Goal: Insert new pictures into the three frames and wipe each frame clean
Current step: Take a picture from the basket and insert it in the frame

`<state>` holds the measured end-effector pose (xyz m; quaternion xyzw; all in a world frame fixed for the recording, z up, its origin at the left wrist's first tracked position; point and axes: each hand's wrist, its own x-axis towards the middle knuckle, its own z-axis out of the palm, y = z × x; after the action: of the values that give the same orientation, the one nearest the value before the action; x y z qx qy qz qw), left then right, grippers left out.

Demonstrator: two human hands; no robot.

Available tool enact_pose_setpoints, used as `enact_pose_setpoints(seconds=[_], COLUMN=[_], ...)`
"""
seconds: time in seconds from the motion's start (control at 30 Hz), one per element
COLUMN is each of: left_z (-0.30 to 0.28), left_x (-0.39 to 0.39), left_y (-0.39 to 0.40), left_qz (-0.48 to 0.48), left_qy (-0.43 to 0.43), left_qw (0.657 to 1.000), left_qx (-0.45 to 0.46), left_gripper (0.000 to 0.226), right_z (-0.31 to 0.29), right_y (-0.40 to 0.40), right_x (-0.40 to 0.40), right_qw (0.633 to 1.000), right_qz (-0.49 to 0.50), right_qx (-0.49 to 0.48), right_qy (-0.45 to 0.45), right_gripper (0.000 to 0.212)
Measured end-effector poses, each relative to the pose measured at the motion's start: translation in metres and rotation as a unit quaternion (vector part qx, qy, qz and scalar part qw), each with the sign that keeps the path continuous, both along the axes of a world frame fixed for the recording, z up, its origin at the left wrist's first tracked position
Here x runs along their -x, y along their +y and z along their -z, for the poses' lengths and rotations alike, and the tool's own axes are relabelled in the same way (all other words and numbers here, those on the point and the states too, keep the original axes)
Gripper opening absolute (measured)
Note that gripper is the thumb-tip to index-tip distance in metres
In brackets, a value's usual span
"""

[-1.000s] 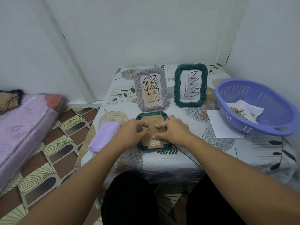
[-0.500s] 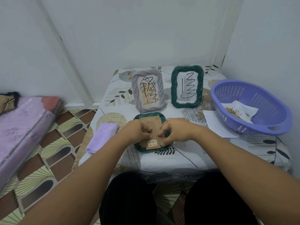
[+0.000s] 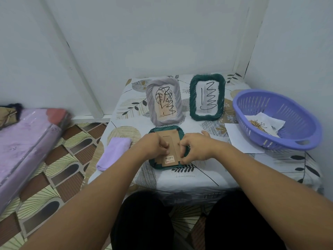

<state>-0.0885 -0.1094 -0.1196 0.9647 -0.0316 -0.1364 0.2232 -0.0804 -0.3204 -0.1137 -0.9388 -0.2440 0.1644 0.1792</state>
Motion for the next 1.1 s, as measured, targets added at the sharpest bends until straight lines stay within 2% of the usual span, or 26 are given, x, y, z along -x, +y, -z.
enact_pose_setpoints(seconds=[0.1, 0.57, 1.1], left_z=[0.001, -0.001, 0.000], left_x=[0.000, 0.001, 0.001], left_y=[0.000, -0.001, 0.000], left_qz=[-0.004, 0.001, -0.007], left_qy=[0.001, -0.002, -0.002], left_qw=[1.000, 1.000, 1.000], left_qx=[0.005, -0.003, -0.003], left_gripper=[0.030, 0.034, 0.034], right_z=[0.001, 0.008, 0.011], right_y=[-0.001, 0.000, -0.003], right_x=[0.001, 0.004, 0.000], right_qw=[1.000, 0.999, 0.998], right_qz=[-0.006, 0.005, 0.009], right_qx=[-0.005, -0.031, -0.055], right_qy=[0.005, -0.028, 0.037], right_gripper=[0.016, 0.014, 0.016])
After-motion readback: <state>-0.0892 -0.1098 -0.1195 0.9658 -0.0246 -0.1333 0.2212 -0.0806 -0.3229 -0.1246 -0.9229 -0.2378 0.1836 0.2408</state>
